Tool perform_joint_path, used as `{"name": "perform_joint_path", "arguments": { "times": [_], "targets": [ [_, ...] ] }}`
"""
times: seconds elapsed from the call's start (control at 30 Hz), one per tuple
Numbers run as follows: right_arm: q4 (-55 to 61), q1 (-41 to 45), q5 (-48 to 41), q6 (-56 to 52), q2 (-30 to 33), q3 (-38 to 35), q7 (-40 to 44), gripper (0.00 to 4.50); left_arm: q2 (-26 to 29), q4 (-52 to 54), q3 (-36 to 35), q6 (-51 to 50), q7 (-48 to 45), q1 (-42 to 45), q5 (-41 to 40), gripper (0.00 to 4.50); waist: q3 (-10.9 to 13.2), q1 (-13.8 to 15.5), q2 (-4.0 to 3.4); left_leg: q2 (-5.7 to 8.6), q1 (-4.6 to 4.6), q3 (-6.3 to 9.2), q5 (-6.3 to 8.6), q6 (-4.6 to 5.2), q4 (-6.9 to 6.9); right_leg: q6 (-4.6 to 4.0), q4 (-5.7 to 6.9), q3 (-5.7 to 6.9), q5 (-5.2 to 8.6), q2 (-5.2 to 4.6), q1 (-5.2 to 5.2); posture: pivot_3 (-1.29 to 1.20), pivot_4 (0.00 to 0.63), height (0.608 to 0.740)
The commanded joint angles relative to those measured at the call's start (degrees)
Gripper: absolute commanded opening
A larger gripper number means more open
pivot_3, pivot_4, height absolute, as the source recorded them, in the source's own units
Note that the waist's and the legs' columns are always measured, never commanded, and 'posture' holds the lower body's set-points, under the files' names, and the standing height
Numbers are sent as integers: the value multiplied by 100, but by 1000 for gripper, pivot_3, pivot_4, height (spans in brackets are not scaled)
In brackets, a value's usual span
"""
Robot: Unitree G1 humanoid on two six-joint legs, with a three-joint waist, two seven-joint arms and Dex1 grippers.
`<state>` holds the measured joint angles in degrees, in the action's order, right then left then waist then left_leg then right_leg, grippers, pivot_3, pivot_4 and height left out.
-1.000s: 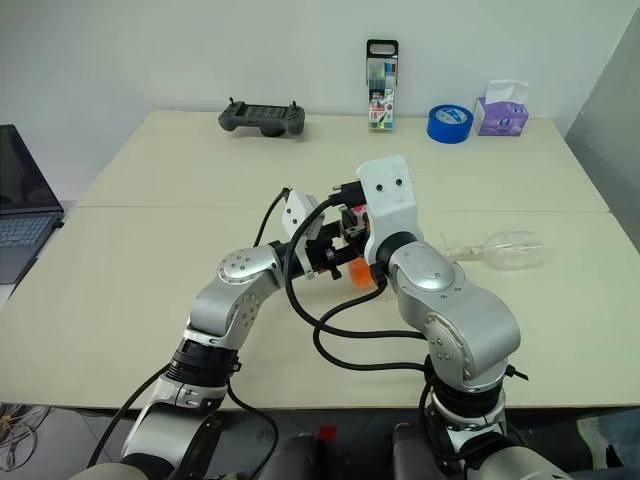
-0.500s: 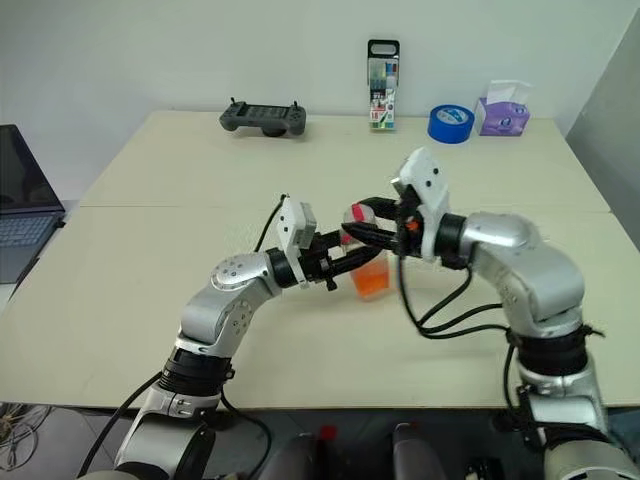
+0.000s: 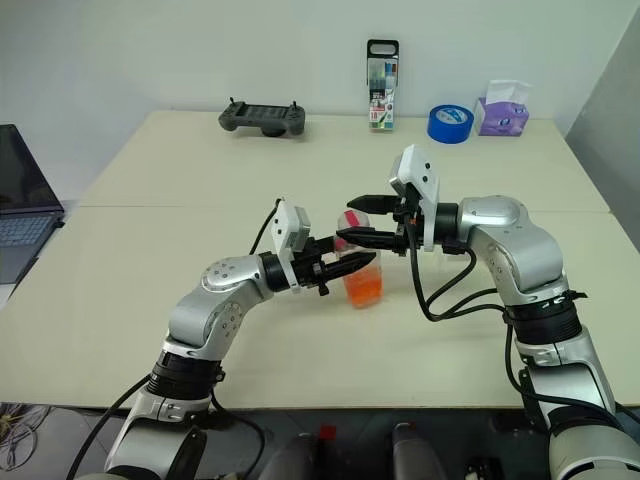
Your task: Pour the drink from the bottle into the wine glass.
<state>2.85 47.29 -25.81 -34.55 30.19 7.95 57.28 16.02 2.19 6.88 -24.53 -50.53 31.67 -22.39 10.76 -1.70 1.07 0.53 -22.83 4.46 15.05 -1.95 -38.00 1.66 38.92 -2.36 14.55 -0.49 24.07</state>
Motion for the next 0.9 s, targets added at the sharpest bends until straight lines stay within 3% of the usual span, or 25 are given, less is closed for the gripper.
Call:
{"name": "perform_joint_path", "arguments": {
  "times": [0.03,0.23,0.5,0.67,0.8,0.9],
  "targets": [
    [195,109,183,-26,-17,-464,-741,3948,-71,414,142,138,-211,131,-171,1766,0,1,0,1,0,0,0,0,0,0,0,0,0,-1,0,0,150,740],
    [664,-111,277,-542,-153,-550,-1722,3954,-104,347,170,164,-210,147,-125,1766,0,2,0,-6,1,6,0,0,4,0,1,3,0,-9,2,0,150,740],
    [2299,-722,-167,-1542,-364,-610,-2485,3954,-94,325,176,206,-178,109,-103,1765,0,2,0,0,-1,2,0,0,2,0,1,-1,0,-11,1,0,150,740],
    [2626,-691,121,-2123,-547,-548,-3327,3954,-61,327,183,253,-178,74,-86,1765,0,-9,0,-7,2,6,0,0,3,0,3,3,0,-10,2,0,150,740],
    [2965,-514,320,-2979,-859,-572,-4189,3954,-41,318,148,290,-117,73,-64,1765,0,-8,0,-6,0,5,0,0,4,0,3,1,0,-10,2,0,150,740],
    [3393,-464,522,-3962,-1486,-698,-5046,3954,-18,306,128,325,-92,47,-42,1765,-1,-9,-1,-7,1,5,0,-1,3,0,3,0,0,-10,3,0,150,740]
  ]
}}
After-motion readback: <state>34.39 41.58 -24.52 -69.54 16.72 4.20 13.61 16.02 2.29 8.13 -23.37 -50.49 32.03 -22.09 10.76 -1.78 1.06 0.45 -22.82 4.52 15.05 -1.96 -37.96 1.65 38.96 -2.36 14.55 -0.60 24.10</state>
